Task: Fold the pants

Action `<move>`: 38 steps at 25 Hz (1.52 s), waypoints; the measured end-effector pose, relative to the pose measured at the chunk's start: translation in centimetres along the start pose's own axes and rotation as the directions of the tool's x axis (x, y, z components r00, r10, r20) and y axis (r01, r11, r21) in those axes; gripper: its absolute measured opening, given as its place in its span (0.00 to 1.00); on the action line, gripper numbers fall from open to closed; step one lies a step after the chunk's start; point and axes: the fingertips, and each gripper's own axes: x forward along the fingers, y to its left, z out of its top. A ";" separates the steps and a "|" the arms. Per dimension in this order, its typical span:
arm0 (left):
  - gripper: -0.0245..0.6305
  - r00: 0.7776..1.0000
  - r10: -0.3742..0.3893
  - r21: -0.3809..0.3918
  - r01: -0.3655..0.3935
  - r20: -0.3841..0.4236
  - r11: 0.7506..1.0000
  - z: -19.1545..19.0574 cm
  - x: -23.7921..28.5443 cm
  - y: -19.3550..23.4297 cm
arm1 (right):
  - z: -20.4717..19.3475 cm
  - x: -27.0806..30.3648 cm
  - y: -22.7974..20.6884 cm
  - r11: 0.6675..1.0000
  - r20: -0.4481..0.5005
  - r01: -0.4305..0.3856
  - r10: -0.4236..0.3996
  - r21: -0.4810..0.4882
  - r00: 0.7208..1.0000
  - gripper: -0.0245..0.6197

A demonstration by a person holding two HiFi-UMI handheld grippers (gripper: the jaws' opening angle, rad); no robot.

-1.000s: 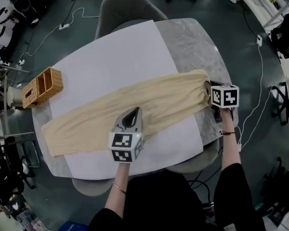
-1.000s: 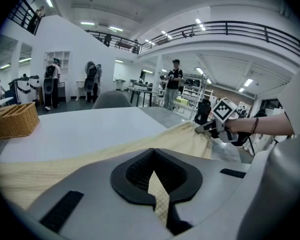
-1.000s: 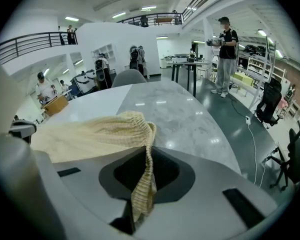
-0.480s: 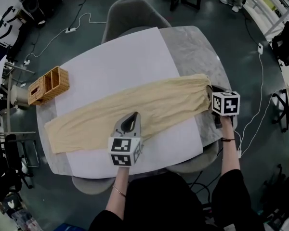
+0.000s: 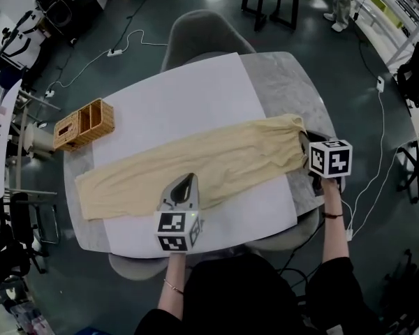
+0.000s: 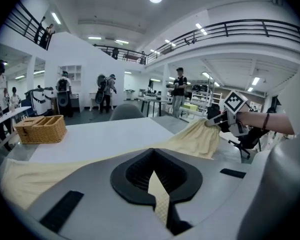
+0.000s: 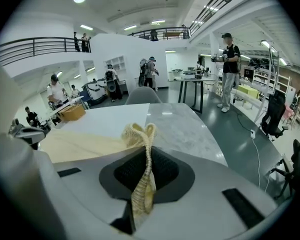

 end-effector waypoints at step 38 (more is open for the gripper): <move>0.05 0.977 0.173 -0.103 -0.161 0.125 0.982 -3.1 -19.8 17.2 | 7.7 -5.1 25.6 0.975 0.184 -0.193 0.171 0.112 0.968 0.09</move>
